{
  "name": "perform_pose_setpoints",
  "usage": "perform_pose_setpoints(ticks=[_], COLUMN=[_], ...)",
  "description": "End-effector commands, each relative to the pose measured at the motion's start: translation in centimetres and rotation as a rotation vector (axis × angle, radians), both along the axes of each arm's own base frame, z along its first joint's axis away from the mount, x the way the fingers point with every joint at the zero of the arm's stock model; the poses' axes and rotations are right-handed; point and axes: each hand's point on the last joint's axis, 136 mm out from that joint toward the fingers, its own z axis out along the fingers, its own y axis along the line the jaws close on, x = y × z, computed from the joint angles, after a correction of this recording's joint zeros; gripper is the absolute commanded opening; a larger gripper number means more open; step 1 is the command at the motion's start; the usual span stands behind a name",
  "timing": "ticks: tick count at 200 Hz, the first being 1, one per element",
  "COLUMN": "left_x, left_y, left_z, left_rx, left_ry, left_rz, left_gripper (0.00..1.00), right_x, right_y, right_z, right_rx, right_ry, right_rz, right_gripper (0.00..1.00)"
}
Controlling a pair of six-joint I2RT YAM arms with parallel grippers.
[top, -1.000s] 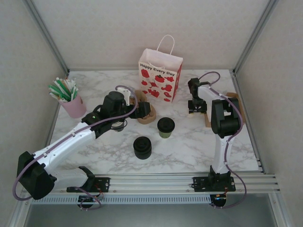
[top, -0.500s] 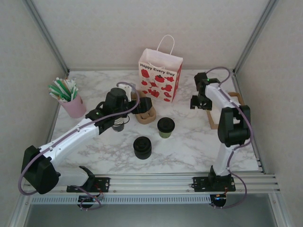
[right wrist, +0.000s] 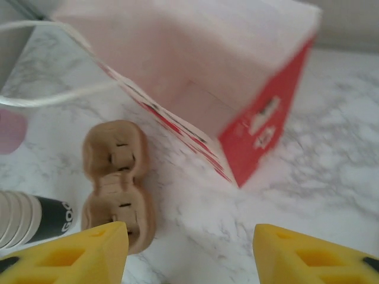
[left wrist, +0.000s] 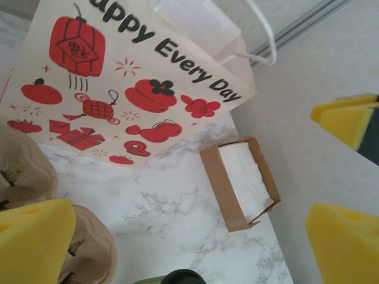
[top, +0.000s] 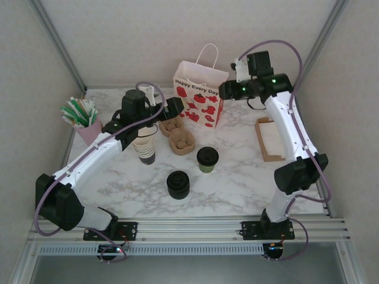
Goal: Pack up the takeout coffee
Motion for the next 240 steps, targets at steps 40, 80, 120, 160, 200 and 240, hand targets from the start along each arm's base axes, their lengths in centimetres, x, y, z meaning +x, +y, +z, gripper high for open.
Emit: perform_pose_setpoints(ticks=[40, 80, 120, 160, 200, 240], left_x=[-0.5, -0.7, -0.8, -0.9, -1.0, -1.1], left_y=[3.2, 4.7, 5.5, 5.6, 5.7, 5.7], left_z=[4.0, 4.4, 4.6, 4.5, 4.4, 4.5], left_rx=[-0.047, -0.046, -0.047, -0.052, -0.052, -0.053], left_ry=[-0.052, -0.055, -0.060, -0.061, -0.060, -0.064], left_rz=[0.026, 0.045, 0.054, 0.051, 0.049, 0.050], left_gripper=[1.00, 1.00, 1.00, 1.00, 1.00, 1.00], right_x=[1.8, 3.0, 4.0, 4.5, 4.6, 4.4], right_y=[3.3, 4.4, 4.4, 4.5, 4.9, 5.2], right_z=[-1.9, -2.8, -3.7, -4.5, -3.7, -2.1], right_rx=[-0.086, -0.119, -0.150, -0.171, -0.159, -0.143], right_ry=[0.040, 0.028, 0.025, 0.027, -0.001, -0.046], right_rz=[0.198, 0.225, 0.216, 0.220, 0.227, 0.236], right_gripper=[0.55, 0.53, 0.53, 0.52, 0.52, 0.52])
